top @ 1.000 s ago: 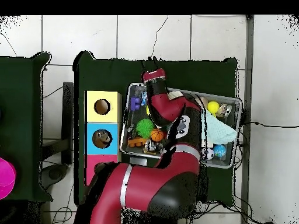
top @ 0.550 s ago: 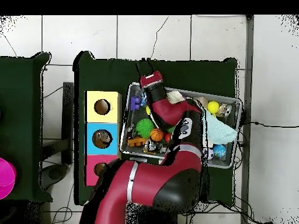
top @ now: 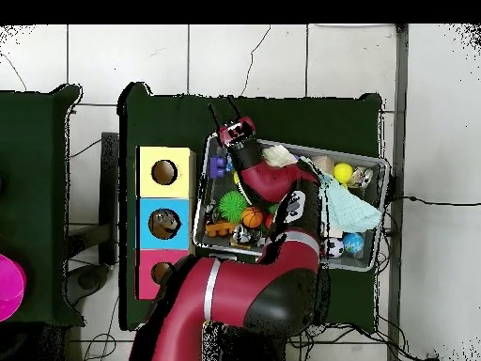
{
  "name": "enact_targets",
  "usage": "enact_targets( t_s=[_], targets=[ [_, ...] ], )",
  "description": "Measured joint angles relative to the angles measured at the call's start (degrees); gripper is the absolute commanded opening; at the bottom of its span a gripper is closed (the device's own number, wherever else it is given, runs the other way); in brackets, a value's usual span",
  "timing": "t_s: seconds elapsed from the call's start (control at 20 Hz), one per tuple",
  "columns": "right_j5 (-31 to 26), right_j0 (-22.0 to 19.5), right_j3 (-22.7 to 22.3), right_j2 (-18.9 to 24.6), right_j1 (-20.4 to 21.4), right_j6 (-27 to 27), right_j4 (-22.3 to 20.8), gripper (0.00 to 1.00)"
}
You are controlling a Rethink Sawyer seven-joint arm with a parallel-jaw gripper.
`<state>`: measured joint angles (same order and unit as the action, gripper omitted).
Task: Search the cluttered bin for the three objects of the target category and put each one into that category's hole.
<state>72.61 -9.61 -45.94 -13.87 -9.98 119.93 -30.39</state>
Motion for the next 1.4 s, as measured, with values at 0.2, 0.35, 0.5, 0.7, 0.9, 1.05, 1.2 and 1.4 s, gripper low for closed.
enact_targets(
  t_s=[0.2, 0.35, 0.5, 0.7, 0.9, 1.05, 1.2, 1.4],
  targets=[
    [0.1, 0.3, 0.2, -0.6, -0.2, 0.0, 0.1, 1.00],
    [0.2, 0.8, 0.6, -1.1, -0.4, 0.0, 0.2, 1.00],
    [0.4, 1.0, 0.8, -1.6, -0.6, 0.0, 0.2, 1.00],
    [1.1, 1.1, 1.3, -2.3, -1.0, 0.0, 0.2, 1.00],
    [1.7, 1.3, 1.7, -2.9, -1.4, 0.0, 0.2, 1.00],
    [1.8, 1.5, 1.8, -3.3, -1.5, 0.0, 0.3, 1.00],
    [1.8, 1.8, 2.1, -3.6, -1.6, 0.0, 0.5, 1.00],
    [1.8, 1.9, 2.1, -3.9, -1.7, 0.0, 0.6, 1.00]
  ],
)
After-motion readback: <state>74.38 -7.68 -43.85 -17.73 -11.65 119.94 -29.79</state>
